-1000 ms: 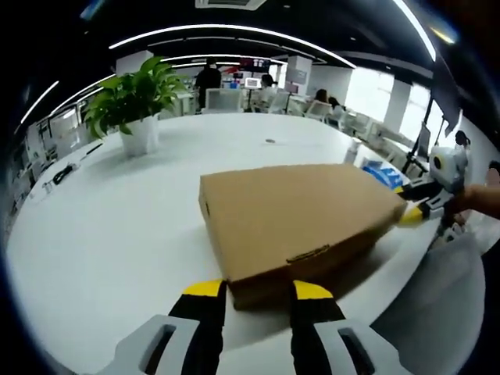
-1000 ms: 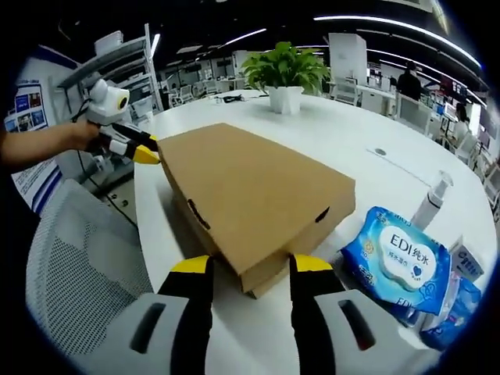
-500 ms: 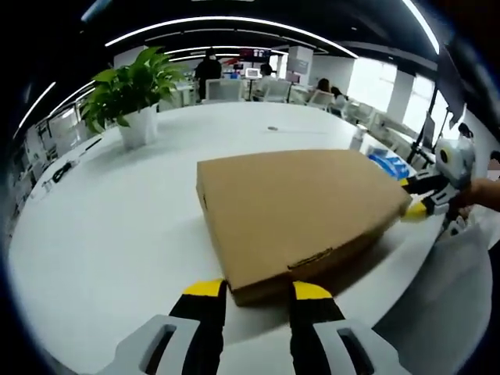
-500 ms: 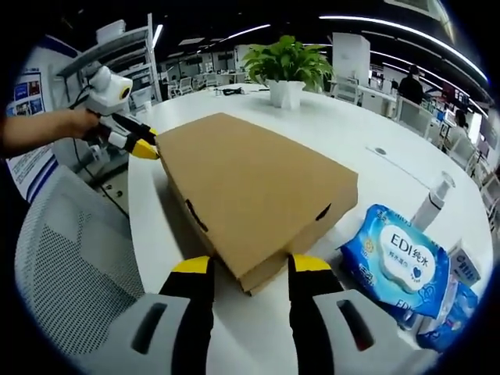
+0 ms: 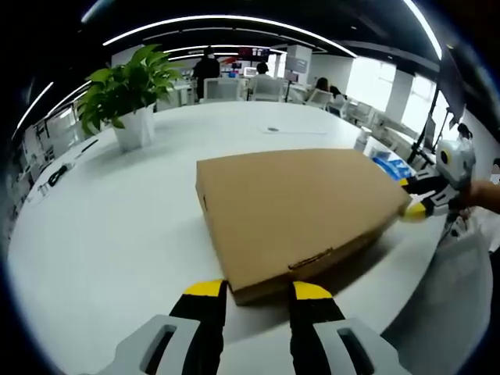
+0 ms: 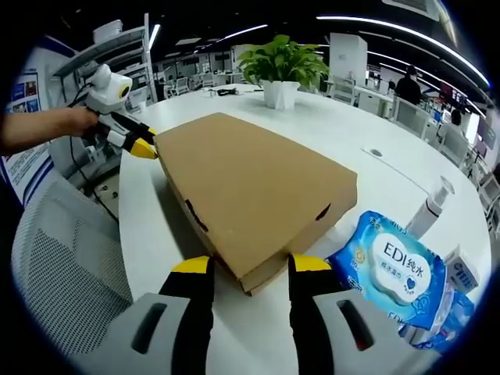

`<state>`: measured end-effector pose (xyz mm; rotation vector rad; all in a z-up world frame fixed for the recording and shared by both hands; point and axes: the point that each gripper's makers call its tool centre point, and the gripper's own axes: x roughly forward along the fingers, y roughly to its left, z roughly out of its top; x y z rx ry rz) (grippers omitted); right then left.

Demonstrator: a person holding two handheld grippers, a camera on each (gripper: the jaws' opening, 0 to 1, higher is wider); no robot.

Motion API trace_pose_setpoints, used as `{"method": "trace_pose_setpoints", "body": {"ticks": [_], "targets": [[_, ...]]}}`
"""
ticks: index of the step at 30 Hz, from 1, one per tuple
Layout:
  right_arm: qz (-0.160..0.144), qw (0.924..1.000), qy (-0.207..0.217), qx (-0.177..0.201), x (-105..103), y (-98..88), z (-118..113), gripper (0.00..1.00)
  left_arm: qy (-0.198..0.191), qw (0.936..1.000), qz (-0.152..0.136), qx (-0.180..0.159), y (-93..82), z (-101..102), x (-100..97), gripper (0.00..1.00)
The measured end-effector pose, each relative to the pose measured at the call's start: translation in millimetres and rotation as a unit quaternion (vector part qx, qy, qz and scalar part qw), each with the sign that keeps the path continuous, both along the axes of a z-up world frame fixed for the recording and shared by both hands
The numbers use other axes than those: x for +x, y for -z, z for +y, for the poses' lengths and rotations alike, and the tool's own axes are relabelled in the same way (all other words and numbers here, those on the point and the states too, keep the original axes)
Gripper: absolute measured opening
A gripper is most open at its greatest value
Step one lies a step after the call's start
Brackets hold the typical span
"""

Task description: Operate the shoe box by opening the lid, removing the specified soft item, and placing it in the target area until the item is outside and the box remains undamaged.

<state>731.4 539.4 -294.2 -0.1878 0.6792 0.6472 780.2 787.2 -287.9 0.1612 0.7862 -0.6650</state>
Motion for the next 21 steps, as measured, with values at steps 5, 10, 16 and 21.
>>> {"method": "trace_pose_setpoints", "body": {"ticks": [5,10,16,21], "targets": [[0.002,1.0,0.002,-0.001,10.3,0.1,-5.4,0.34,0.004,1.0,0.002,-0.001,-0.1,-3.7,12.3,0.31],[0.002,1.0,0.003,-0.002,20.5,0.4,-9.1,0.35,0.005,1.0,0.002,-0.005,0.0,-6.0,22.2,0.31],[0.002,1.0,0.003,-0.004,33.3,0.5,-13.0,0.35,0.005,1.0,0.003,-0.006,0.2,-10.7,40.3,0.31],[0.002,1.0,0.005,-0.005,43.8,0.5,-17.7,0.35,0.007,1.0,0.002,-0.006,-0.3,-15.8,47.0,0.31]]}}
